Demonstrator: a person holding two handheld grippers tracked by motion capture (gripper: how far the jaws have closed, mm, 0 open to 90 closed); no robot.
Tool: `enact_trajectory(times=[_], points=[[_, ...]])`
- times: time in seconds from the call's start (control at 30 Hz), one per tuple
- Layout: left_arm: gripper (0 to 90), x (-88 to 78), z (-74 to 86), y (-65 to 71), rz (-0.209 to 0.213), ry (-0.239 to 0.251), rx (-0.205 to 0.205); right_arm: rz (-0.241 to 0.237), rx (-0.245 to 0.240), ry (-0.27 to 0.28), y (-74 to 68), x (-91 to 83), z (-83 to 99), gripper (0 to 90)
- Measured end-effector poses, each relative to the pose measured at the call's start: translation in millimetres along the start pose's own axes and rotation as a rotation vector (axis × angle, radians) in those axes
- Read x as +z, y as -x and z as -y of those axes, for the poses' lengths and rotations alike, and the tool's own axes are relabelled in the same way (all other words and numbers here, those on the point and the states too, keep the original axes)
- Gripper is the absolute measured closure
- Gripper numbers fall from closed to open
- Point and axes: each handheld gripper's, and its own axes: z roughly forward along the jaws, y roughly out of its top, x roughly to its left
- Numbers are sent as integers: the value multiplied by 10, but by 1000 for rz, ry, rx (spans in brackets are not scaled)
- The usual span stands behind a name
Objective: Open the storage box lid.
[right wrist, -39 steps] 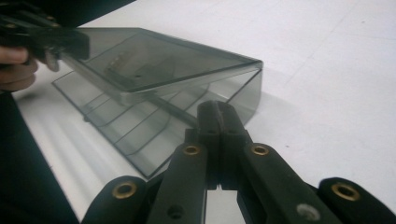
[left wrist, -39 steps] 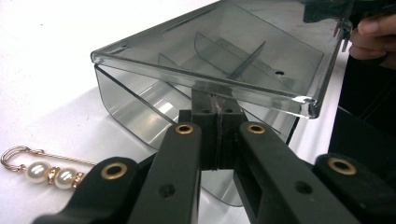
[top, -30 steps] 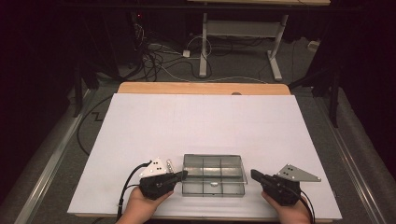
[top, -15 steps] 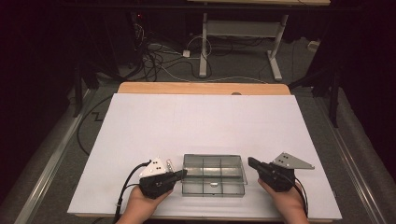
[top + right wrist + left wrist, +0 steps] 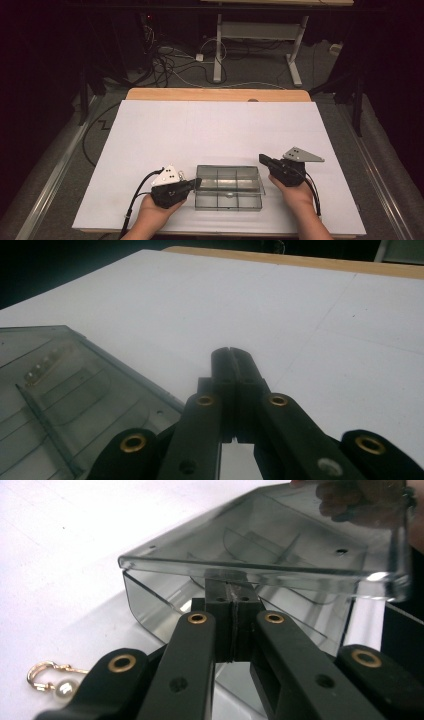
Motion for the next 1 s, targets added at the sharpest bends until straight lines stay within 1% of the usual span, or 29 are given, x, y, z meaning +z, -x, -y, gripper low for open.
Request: enact_trajectory(times=[0.07,0.2,0.3,0.33,0.47,0.57,0.67,0.83,0.9,1.0], points=[[869,16,-18,-11,3,6,-5,-5,14,2,39,35,-15,900],[869,63,-70,-35,-3,13,-1,19,47,-6,133,116,-49,900],[868,89,-119,-51,-6,25,7,38,42,-7,163,156,-75,900],[868,101,-135,-57,-4,29,7,37,41,-1,160,154,-81,900],[868,143,-174,-80,-2,57,-3,31,8,21,106,106,-104,900],[868,143,-175,-87,-5,62,-9,9,-10,30,37,72,-115,900],[868,121,-172,-81,-15,63,-5,-2,-30,30,-23,52,-122,900],[868,100,-185,-96,-14,87,-21,-9,-51,20,-93,20,-102,900],[868,103,-191,-111,-13,91,-27,-4,-51,17,-91,2,-92,900],[868,110,-203,-138,-13,89,-31,0,-32,26,-66,-25,-92,900]])
